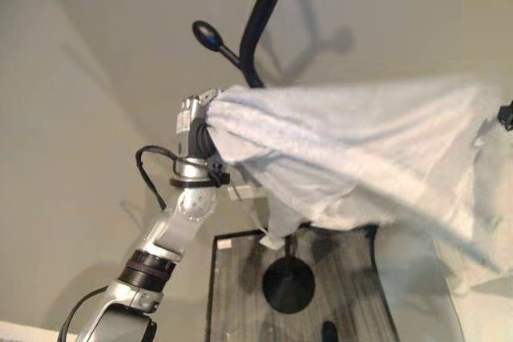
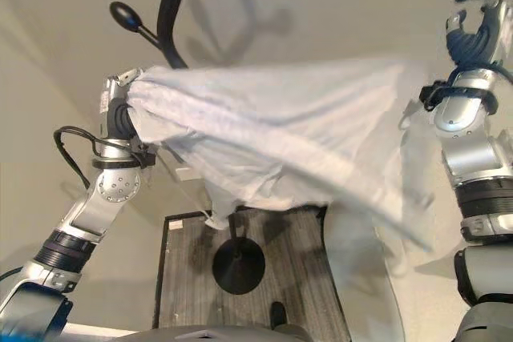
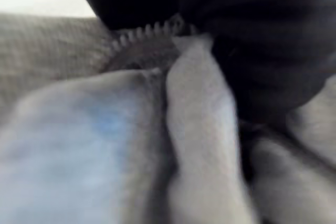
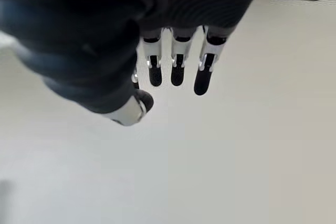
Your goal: Hang the clothes on the sofa on the clothes rack.
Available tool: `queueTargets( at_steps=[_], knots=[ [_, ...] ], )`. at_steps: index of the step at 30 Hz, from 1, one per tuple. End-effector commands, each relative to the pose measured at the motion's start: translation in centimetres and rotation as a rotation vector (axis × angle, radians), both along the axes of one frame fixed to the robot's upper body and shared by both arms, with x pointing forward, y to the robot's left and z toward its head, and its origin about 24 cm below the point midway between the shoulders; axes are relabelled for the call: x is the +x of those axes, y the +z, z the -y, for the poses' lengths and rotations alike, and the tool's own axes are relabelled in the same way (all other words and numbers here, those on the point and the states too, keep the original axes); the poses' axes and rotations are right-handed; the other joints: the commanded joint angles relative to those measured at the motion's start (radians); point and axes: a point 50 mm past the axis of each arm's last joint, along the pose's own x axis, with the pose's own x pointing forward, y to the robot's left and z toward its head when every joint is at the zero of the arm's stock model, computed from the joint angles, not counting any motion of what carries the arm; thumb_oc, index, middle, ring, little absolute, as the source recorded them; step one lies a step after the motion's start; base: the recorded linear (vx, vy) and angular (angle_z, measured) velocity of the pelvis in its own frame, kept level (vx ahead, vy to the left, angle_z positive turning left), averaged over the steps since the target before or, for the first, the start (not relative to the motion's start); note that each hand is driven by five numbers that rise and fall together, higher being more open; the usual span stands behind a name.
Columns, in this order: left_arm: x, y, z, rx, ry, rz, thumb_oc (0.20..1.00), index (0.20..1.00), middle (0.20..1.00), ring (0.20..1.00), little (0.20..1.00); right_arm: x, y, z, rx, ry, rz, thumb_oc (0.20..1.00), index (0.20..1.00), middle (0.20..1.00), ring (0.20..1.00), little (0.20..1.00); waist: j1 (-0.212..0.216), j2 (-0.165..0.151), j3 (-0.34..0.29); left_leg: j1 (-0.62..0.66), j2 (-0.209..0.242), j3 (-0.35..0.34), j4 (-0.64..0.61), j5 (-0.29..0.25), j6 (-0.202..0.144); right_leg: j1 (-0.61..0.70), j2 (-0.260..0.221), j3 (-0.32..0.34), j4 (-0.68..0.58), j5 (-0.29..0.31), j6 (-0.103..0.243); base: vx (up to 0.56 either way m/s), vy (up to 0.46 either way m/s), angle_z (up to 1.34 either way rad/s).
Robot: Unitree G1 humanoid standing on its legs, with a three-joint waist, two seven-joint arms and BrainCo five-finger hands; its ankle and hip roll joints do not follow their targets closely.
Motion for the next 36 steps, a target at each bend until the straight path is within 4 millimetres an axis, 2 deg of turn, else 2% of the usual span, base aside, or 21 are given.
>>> queueTargets(
  at_steps=[1,4,7,11,13,15,16,17,18,20,21,23,24,32,33,36],
  knots=[
    [1.0,3.7,-2.4,0.029,0.058,0.100,0.200,0.200,0.200,0.200,0.200,-0.1,4.0,0.2,-0.058,-0.007,0.099,0.200,0.200,0.200,0.200,0.200,0.012,-0.104,-0.044,0.001,-0.043,-0.033,-0.034,-0.038,-0.026,0.064,-0.051,-0.017,0.013,-0.103,0.067,0.04,-0.124,0.08],
    [1.4,3.2,-3.2,0.011,0.098,0.064,0.200,0.200,0.200,0.200,0.200,-0.1,4.8,0.3,-0.066,-0.012,0.112,0.200,0.200,0.200,0.200,0.200,0.010,-0.107,-0.046,0.000,-0.035,-0.037,-0.034,-0.034,-0.032,0.067,-0.044,-0.023,0.013,-0.110,0.062,0.05,-0.086,0.25],
    [1.8,2.1,-5.2,-0.019,0.177,0.000,0.200,0.200,0.200,0.200,0.200,-0.1,5.8,0.4,-0.062,-0.021,0.131,0.200,0.200,0.200,0.200,0.200,0.013,-0.112,-0.048,0.007,-0.023,-0.043,-0.034,-0.028,-0.040,0.079,-0.034,-0.027,0.013,-0.120,0.054,0.07,-0.071,0.20],
    [1.9,2.9,-5.9,-0.036,0.204,0.025,0.200,0.200,0.200,0.200,0.200,-0.4,7.2,0.4,-0.052,-0.022,0.184,0.200,0.200,0.200,0.200,0.200,0.013,-0.115,-0.046,0.003,-0.016,-0.049,-0.034,-0.019,-0.046,0.079,-0.027,-0.028,0.013,-0.125,0.050,0.03,-0.040,0.10],
    [1.8,3.6,-5.7,-0.032,0.186,0.052,0.200,0.200,0.200,0.200,0.200,-0.5,7.6,-0.3,-0.051,0.012,0.216,0.200,0.200,0.200,0.200,0.200,0.010,-0.113,-0.047,-0.004,-0.014,-0.054,-0.034,-0.014,-0.049,0.076,-0.025,-0.031,0.013,-0.126,0.049,0.02,-0.028,0.06],
    [1.8,4.7,-5.1,0.009,0.161,0.095,0.200,0.200,0.200,0.200,0.200,-0.5,7.3,-1.9,-0.029,0.094,0.257,0.200,0.200,0.200,0.200,0.200,0.001,-0.105,-0.052,-0.003,-0.012,-0.054,-0.034,-0.016,-0.051,0.082,-0.026,-0.033,0.013,-0.130,0.045,0.04,-0.047,0.10],
    [1.7,5.0,-4.8,0.028,0.152,0.111,0.200,0.200,0.200,0.200,0.200,-0.5,7.0,-2.3,-0.021,0.121,0.264,0.373,0.373,0.373,0.373,0.373,-0.001,-0.102,-0.053,0.000,-0.013,-0.053,-0.034,-0.017,-0.051,0.085,-0.026,-0.032,0.013,-0.131,0.045,0.00,0.000,0.00],
    [1.6,5.0,-4.8,0.030,0.152,0.110,0.200,0.200,0.200,0.200,0.200,-0.5,6.9,-2.3,-0.020,0.120,0.263,0.862,0.862,0.862,0.862,0.862,-0.001,-0.103,-0.054,0.001,-0.013,-0.052,-0.034,-0.017,-0.051,0.085,-0.025,-0.032,0.013,-0.131,0.045,0.00,0.000,0.00],
    [1.5,5.3,-4.6,0.050,0.140,0.127,0.200,0.200,0.200,0.200,0.200,-0.6,6.8,-2.7,-0.018,0.139,0.274,1.000,1.000,1.000,1.000,1.000,-0.003,-0.100,-0.054,0.003,-0.013,-0.049,-0.034,-0.018,-0.050,0.087,-0.026,-0.031,0.013,-0.130,0.045,0.00,0.000,0.00],
    [0.5,6.6,-3.8,0.115,0.101,0.199,0.200,0.200,0.200,0.200,0.200,-1.4,4.8,-4.9,0.021,0.269,0.308,1.000,1.000,1.000,1.000,1.000,-0.017,-0.080,-0.056,0.011,-0.017,-0.040,-0.034,-0.026,-0.048,0.091,-0.030,-0.022,0.013,-0.131,0.046,0.04,-0.002,-0.03],
    [0.5,6.6,-3.8,0.115,0.101,0.199,0.200,0.200,0.200,0.200,0.200,-1.4,4.8,-4.9,0.021,0.269,0.308,1.000,1.000,1.000,1.000,1.000,-0.017,-0.080,-0.056,0.011,-0.017,-0.040,-0.034,-0.026,-0.048,0.091,-0.030,-0.022,0.013,-0.131,0.046,0.02,-0.001,-0.07],
    [0.0,7.3,-3.7,0.160,0.094,0.236,0.200,0.200,0.200,0.200,0.200,-2.3,2.8,-5.4,0.028,0.294,0.302,1.000,1.000,1.000,1.000,1.000,-0.031,-0.070,-0.060,0.016,-0.021,-0.030,-0.034,-0.036,-0.044,0.091,-0.035,-0.012,0.013,-0.129,0.048,-0.01,0.017,-0.07],
    [-0.5,7.8,-3.4,0.207,0.084,0.271,0.200,0.200,0.200,0.200,0.200,-3.0,1.6,-5.4,0.002,0.273,0.288,1.000,1.000,1.000,1.000,1.000,-0.040,-0.065,-0.059,0.014,-0.025,-0.022,-0.034,-0.033,-0.040,0.086,-0.041,-0.008,0.013,-0.118,0.050,0.00,0.000,0.00],
    [-2.0,8.2,-4.0,0.255,0.128,0.343,0.200,0.200,0.200,0.200,0.200,-5.6,-2.2,-3.9,-0.015,0.117,0.255,1.000,1.000,1.000,1.000,1.000,-0.062,-0.043,-0.065,0.037,-0.031,-0.009,-0.034,-0.064,-0.027,0.100,-0.049,0.010,0.013,-0.126,0.055,0.00,0.029,-0.07],
    [-2.5,7.9,-4.4,0.251,0.136,0.345,0.200,0.200,0.200,0.200,0.200,-6.2,-4.1,-3.9,0.015,0.104,0.211,1.000,1.000,1.000,1.000,1.000,-0.066,-0.040,-0.062,0.039,-0.035,-0.004,-0.034,-0.060,-0.023,0.098,-0.054,0.015,0.013,-0.117,0.055,0.03,0.067,-0.20],
    [-2.8,7.6,-4.4,0.232,0.127,0.334,0.200,0.200,0.200,0.200,0.200,-6.4,-6.1,-4.0,0.067,0.112,0.158,1.000,1.000,1.000,1.000,1.000,-0.067,-0.037,-0.060,0.043,-0.038,-0.002,-0.034,-0.064,-0.020,0.098,-0.056,0.018,0.013,-0.115,0.056,-0.03,0.034,-0.14]
  ],
)
